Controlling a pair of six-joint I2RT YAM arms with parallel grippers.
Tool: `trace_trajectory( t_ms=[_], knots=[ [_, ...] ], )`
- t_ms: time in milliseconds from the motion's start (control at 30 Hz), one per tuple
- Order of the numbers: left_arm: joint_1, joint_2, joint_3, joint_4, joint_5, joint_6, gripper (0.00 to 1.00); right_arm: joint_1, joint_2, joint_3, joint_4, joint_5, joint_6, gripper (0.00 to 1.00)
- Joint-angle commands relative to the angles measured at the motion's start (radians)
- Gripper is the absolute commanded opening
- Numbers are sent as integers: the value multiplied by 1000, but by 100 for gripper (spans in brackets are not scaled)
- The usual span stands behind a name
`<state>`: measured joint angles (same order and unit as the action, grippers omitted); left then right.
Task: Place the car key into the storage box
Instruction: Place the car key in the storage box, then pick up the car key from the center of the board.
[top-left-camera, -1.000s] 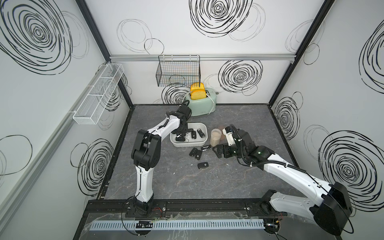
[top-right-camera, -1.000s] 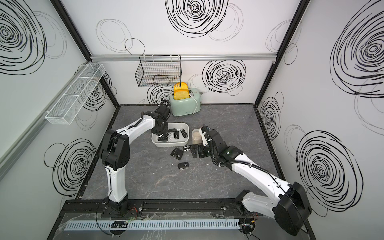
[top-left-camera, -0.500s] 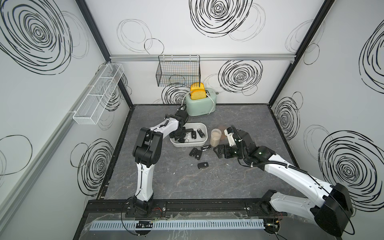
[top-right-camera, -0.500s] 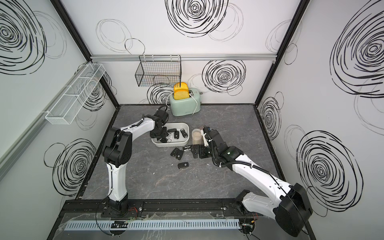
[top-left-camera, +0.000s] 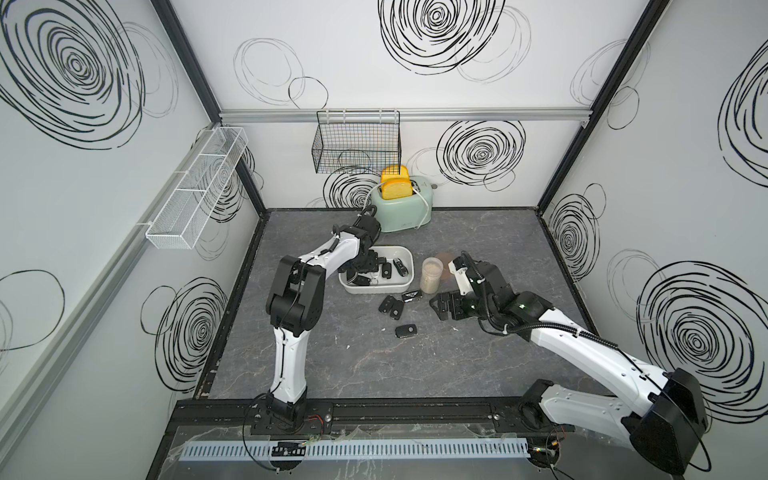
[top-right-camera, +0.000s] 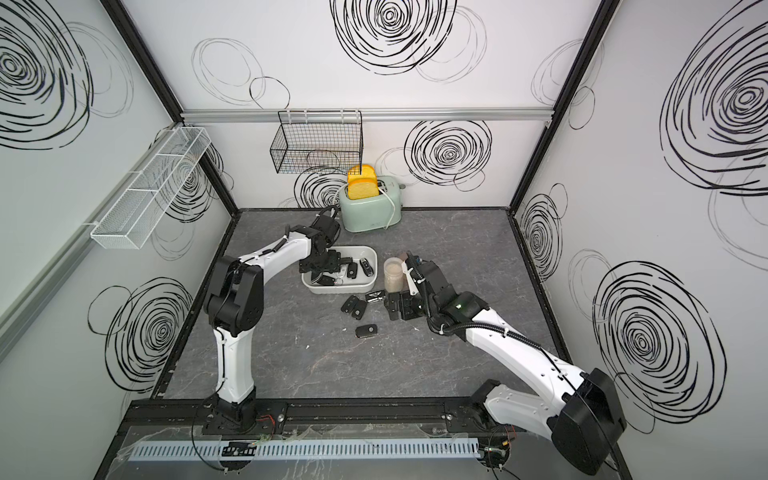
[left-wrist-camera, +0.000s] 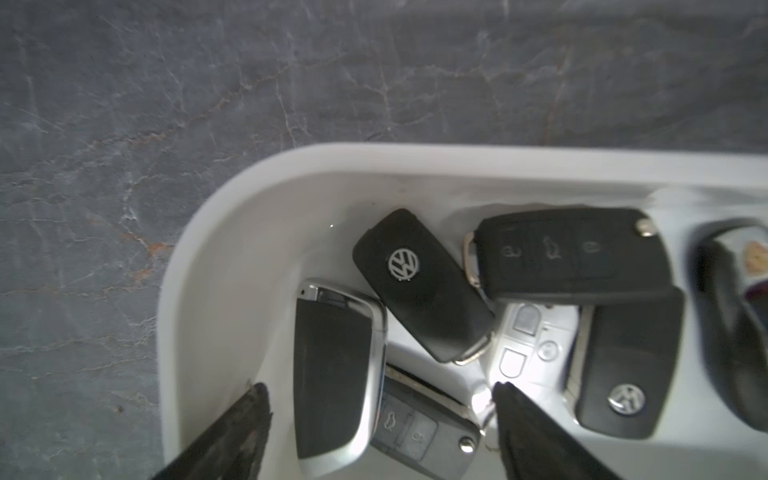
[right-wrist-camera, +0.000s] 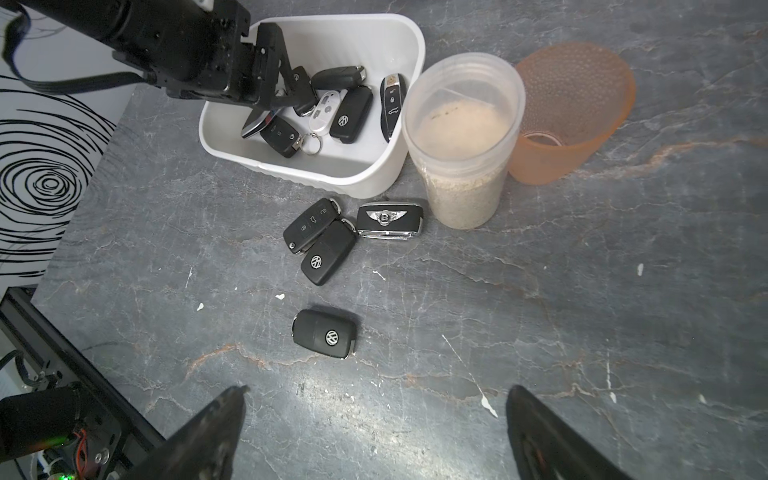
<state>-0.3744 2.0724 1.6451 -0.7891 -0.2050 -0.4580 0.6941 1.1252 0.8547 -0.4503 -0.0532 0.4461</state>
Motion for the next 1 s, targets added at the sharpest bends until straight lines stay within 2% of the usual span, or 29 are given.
trace_trajectory(
  t_ms=[0,267,467,600,733,967],
  knots=[
    [-40,-127,63,-62,-49,-39,98,-4,2,27,-31,-12,-40,99],
    [-118,-365,11,-80,-85,-171,98,-3,-3,-7,-13,-61,-77,99],
    [-141,-605,-220,28,-44,-268,98,-3,25,-36,44,-86,-83,99],
    [-119,-756,-404,128,37,-298,98,-1,89,-8,61,-111,-61,99],
    [-61,-838,-530,197,139,-288,98,6,154,6,105,-113,-5,97],
    [50,-900,-649,286,355,-152,98,103,305,52,165,-63,31,92]
  ],
)
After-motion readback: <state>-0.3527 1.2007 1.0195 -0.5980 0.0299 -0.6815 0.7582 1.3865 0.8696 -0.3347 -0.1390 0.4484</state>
